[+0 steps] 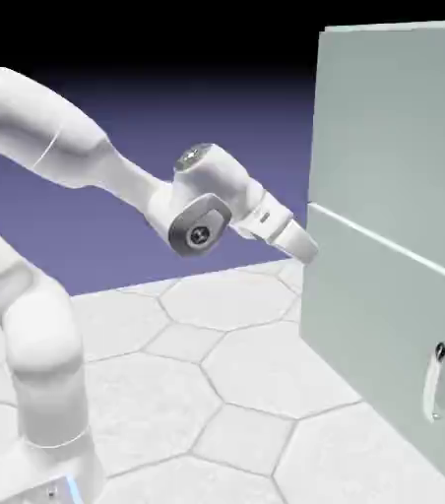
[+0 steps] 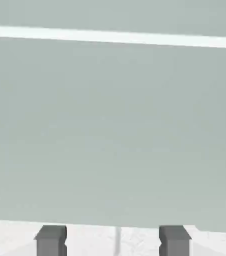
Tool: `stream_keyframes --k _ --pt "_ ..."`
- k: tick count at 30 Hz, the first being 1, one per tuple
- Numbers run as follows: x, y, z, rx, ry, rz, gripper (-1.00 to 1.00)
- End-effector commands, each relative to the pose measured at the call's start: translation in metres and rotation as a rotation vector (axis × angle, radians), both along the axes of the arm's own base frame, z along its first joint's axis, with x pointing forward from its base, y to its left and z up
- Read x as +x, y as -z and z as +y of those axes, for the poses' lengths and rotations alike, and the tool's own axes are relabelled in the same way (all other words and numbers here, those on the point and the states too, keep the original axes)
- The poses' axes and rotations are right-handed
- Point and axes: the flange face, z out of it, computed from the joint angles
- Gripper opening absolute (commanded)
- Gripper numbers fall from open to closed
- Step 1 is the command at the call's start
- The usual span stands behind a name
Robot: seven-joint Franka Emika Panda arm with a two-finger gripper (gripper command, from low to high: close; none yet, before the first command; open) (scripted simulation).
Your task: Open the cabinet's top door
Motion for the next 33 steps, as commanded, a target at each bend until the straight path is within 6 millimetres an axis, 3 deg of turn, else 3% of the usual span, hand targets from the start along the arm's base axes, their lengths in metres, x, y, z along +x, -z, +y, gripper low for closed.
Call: stream_keyframes --k 1,10,18,26,33 --pt "0.002 -0.011 0.002 -0.001 -0.008 -0.026 0.0" --pt "0.004 -0.103 0.004 0.001 -0.065 -0.25 0.0" --pt "-0.004 -0.166 -0.015 0.016 -0.089 -0.429 0.0" --pt "-0.008 -0.205 -0.052 0.038 -0.089 -0.579 0.0" --pt "-0.003 -0.216 -0.095 0.057 -0.074 -0.676 0.0"
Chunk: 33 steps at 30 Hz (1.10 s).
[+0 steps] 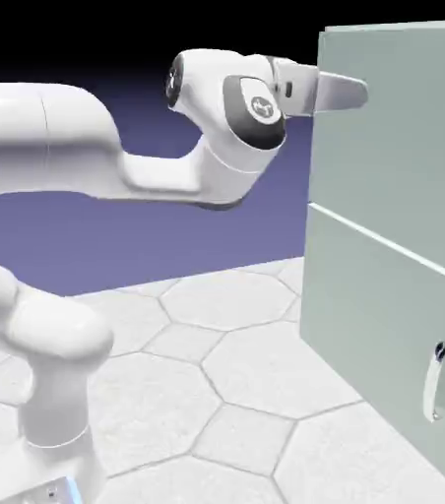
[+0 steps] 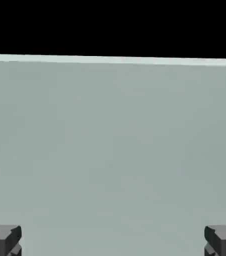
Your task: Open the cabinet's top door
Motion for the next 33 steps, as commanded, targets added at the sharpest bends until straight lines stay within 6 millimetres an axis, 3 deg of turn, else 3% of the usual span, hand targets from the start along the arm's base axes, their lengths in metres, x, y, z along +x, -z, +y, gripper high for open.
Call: stream_keyframes --k 1,10,20,22,27,28,29,33 --pt "0.002 0.0 -0.007 0.004 0.002 -0.011 0.0" --pt "0.028 0.025 -0.069 0.031 0.03 -0.073 0.0" --pt "0.075 0.097 -0.134 0.036 0.065 -0.065 0.0" --pt "0.079 0.103 -0.137 0.035 0.067 -0.062 0.0" --pt "0.128 0.103 -0.136 0.035 0.067 -0.062 0.0" --pt "0.129 0.103 -0.136 0.035 0.067 -0.062 0.0" --pt "0.129 0.103 -0.136 0.035 0.067 -0.062 -1.0" --pt "0.106 0.103 -0.129 0.034 0.115 -0.063 -1.0"
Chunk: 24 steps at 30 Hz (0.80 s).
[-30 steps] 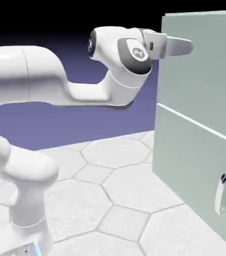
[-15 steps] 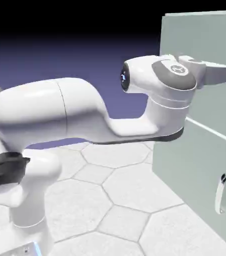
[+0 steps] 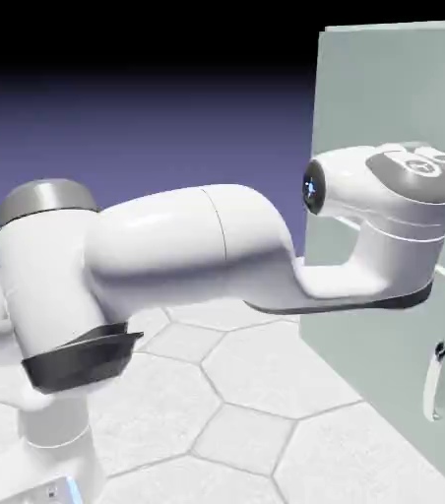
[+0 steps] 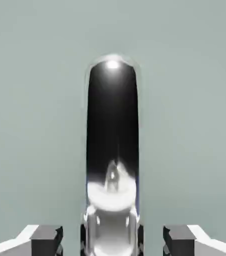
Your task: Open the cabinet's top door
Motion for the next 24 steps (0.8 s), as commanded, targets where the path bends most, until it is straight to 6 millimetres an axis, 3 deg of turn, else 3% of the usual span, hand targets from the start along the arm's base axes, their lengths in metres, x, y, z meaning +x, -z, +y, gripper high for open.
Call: stream_keyframes --k 1,13,24 --pt "-0.008 0.0 0.003 -0.001 0.017 0.0 -1.0" --pt "-0.109 0.0 0.049 -0.001 0.238 0.0 -1.0" --pt "-0.201 0.0 0.12 -0.001 0.469 0.0 -1.0"
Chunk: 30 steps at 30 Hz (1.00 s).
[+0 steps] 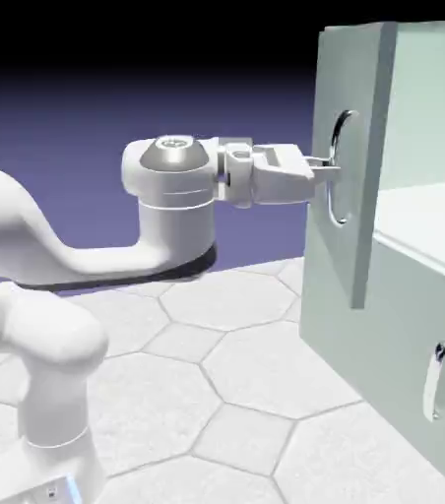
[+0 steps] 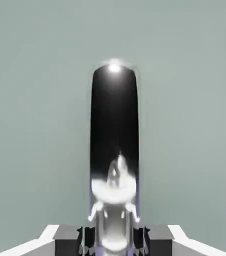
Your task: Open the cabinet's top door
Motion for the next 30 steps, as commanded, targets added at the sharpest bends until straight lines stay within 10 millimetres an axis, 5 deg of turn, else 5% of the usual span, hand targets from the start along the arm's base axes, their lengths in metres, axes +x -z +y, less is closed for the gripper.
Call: stream_keyframes --k 1,13,30 --pt "-0.007 0.0 0.007 -0.001 0.021 0.0 -1.0" --pt "-0.071 0.0 0.087 -0.001 0.225 0.0 -1.0" --pt "-0.129 0.0 0.21 -0.001 0.494 0.0 -1.0"
